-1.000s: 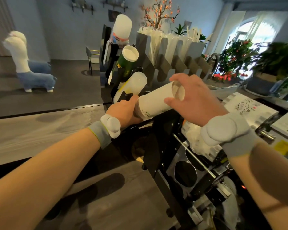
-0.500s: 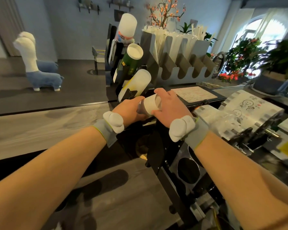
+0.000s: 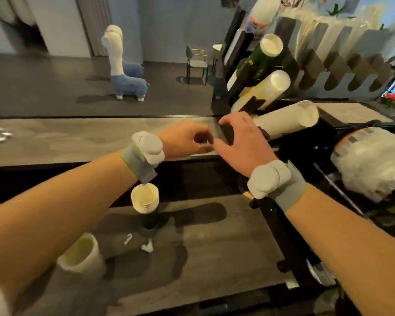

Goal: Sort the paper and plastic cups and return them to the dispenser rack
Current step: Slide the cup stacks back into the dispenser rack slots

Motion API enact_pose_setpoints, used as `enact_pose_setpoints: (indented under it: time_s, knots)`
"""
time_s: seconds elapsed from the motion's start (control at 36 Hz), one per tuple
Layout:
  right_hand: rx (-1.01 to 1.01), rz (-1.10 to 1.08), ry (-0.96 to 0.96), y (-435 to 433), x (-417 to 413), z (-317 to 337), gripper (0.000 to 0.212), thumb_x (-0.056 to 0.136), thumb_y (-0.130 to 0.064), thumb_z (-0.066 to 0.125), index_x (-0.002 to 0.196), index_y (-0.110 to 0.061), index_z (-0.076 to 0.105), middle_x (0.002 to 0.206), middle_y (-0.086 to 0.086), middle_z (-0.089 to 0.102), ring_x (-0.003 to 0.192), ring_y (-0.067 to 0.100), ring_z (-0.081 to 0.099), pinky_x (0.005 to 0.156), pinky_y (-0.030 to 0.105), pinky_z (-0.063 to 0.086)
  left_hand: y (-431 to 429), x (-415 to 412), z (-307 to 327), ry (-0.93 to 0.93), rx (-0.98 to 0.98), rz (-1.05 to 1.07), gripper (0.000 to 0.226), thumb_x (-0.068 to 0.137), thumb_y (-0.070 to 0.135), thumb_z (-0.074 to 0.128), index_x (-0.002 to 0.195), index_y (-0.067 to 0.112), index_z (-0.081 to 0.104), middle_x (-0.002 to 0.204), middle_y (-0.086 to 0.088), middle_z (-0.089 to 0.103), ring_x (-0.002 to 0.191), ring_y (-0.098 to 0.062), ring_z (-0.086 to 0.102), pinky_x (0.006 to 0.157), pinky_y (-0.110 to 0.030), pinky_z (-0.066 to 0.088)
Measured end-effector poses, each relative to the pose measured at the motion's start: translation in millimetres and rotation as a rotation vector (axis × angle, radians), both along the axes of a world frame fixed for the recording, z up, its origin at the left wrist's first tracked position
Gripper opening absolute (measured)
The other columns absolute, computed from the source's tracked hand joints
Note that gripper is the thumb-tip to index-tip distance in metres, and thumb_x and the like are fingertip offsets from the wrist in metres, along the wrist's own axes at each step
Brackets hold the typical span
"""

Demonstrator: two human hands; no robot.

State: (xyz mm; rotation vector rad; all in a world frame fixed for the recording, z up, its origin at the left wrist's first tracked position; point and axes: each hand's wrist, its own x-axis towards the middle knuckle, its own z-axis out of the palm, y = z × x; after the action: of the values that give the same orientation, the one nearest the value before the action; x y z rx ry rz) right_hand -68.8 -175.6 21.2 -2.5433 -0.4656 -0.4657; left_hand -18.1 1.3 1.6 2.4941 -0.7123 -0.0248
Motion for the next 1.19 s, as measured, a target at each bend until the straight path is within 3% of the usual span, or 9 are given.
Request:
enact_pose_setpoints:
  time_s: [0.11, 0.25, 0.33, 0.44, 0.56, 0.64, 1.03, 1.08, 1.19]
  knots:
    - [0.043, 0.097, 0.199, 39, -6, -39, 0.041, 0.089, -0.027, 0.065, 0.126, -0.016, 0.053, 0.125, 0.000, 0.051, 0.114, 0.014, 0.053, 0.098, 0.028, 0.044, 67, -28, -17, 0.101, 0.007, 0.101, 0.022, 0.091, 0.031, 0.066, 0.109, 0.018, 0.067, 0.102, 0.003, 0.068, 0.092, -0.010, 0.063, 0.077, -0.012, 0.048]
    - [0.144, 0.112, 0.418, 90, -16, -101, 0.048, 0.088, -0.027, 0.068, 0.133, -0.017, 0.051, 0.129, 0.000, 0.054, 0.120, 0.014, 0.054, 0.101, 0.029, 0.046, 148, -60, -54, 0.237, 0.032, 0.235, 0.027, 0.090, 0.035, 0.066, 0.114, 0.022, 0.062, 0.106, 0.007, 0.065, 0.097, -0.007, 0.062, 0.093, -0.028, 0.053]
    - [0.083, 0.081, 0.558, 114, -15, -139, 0.071, 0.084, -0.028, 0.073, 0.145, -0.016, 0.038, 0.142, 0.006, 0.046, 0.128, 0.018, 0.049, 0.099, 0.024, 0.040, 175, -70, -80, 0.306, 0.068, 0.314, 0.045, 0.084, 0.045, 0.069, 0.122, 0.023, 0.057, 0.115, 0.007, 0.064, 0.104, -0.009, 0.062, 0.096, -0.033, 0.053]
    - [0.050, -0.006, 0.768, 133, -8, -180, 0.098, 0.080, -0.030, 0.080, 0.155, -0.013, 0.019, 0.155, 0.011, 0.033, 0.139, 0.030, 0.040, 0.109, 0.039, 0.038, 182, -64, -123, 0.355, 0.163, 0.354, 0.073, 0.078, 0.051, 0.075, 0.137, 0.019, 0.045, 0.133, 0.000, 0.057, 0.117, -0.015, 0.057, 0.098, -0.033, 0.051]
    - [0.026, -0.075, 0.894, 148, 3, -214, 0.102, 0.081, -0.030, 0.080, 0.155, -0.008, 0.013, 0.157, 0.014, 0.030, 0.142, 0.032, 0.036, 0.108, 0.038, 0.037, 176, -46, -165, 0.455, 0.169, 0.393, 0.105, 0.072, 0.051, 0.080, 0.152, 0.014, 0.023, 0.151, -0.008, 0.042, 0.132, -0.025, 0.048, 0.104, -0.035, 0.045]
    - [0.059, -0.103, 0.963, 158, 13, -235, 0.102, 0.082, -0.030, 0.079, 0.156, -0.008, 0.011, 0.157, 0.014, 0.031, 0.141, 0.031, 0.037, 0.107, 0.037, 0.038, 172, -33, -193, 0.505, 0.150, 0.397, 0.109, 0.071, 0.048, 0.082, 0.152, 0.011, 0.018, 0.150, -0.012, 0.043, 0.132, -0.028, 0.049, 0.102, -0.036, 0.045]
    - [0.416, -0.167, 0.961, 184, 37, -275, 0.088, 0.074, -0.019, 0.085, 0.145, -0.008, 0.033, 0.140, 0.012, 0.051, 0.130, 0.030, 0.051, 0.104, 0.034, 0.044, 161, -16, -249, 0.535, 0.015, 0.402, 0.091, 0.075, 0.036, 0.082, 0.145, 0.017, 0.027, 0.133, -0.008, 0.057, 0.114, -0.024, 0.061, 0.089, -0.030, 0.050]
    - [0.424, -0.169, 0.933, 178, 39, -272, 0.086, 0.073, -0.024, 0.085, 0.143, -0.010, 0.036, 0.135, 0.009, 0.054, 0.125, 0.028, 0.055, 0.097, 0.031, 0.047, 158, -14, -244, 0.519, -0.017, 0.377, 0.093, 0.074, 0.035, 0.082, 0.146, 0.018, 0.026, 0.134, -0.008, 0.057, 0.116, -0.024, 0.061, 0.091, -0.030, 0.050]
    - [0.470, -0.165, 0.877, 157, 42, -252, 0.076, 0.077, -0.014, 0.081, 0.141, -0.010, 0.040, 0.128, 0.005, 0.057, 0.119, 0.020, 0.055, 0.087, 0.023, 0.042, 155, -9, -215, 0.484, -0.093, 0.294, 0.101, 0.070, 0.036, 0.085, 0.148, 0.023, 0.023, 0.136, -0.002, 0.055, 0.117, -0.019, 0.058, 0.092, -0.030, 0.052]
